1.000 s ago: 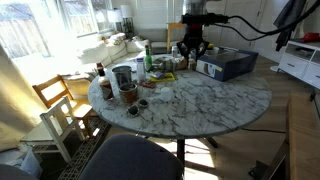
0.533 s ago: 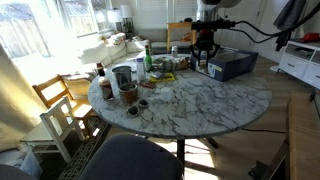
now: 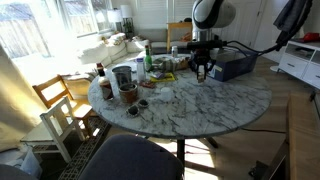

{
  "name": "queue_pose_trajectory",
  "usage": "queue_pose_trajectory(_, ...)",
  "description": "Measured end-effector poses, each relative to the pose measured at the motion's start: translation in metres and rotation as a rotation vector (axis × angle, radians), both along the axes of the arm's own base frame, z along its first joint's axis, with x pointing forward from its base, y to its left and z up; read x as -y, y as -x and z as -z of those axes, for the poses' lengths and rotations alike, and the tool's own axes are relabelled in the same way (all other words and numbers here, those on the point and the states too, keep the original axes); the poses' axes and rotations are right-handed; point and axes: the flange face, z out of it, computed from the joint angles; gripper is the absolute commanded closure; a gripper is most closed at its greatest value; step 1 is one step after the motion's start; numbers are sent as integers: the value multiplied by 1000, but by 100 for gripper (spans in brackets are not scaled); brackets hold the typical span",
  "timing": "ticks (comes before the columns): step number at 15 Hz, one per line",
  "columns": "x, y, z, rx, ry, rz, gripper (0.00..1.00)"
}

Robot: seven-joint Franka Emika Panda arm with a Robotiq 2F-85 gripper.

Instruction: Remove the wooden block from the clear cup and place it on table

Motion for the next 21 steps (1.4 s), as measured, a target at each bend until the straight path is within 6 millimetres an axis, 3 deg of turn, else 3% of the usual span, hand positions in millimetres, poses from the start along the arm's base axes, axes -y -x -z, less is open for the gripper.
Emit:
queue_pose_trajectory(7,3,-20,22,-8,17,-10,90)
queue_pose_trajectory(8,2,-22,25,-8,19,-13,42)
queue_pose_trajectory(9,1,-24,27,-8,20,-16,41)
queue_pose_trajectory(13,-8,-32,23,5,29,-55,13)
queue_pose_trajectory(15,-22,-35,11,24,41,-128,0)
queue_pose_trajectory(18,-58,-29,-25,22,62,-284,0)
queue_pose_trajectory(21,-94,-9,-69,-2,65,-439,0)
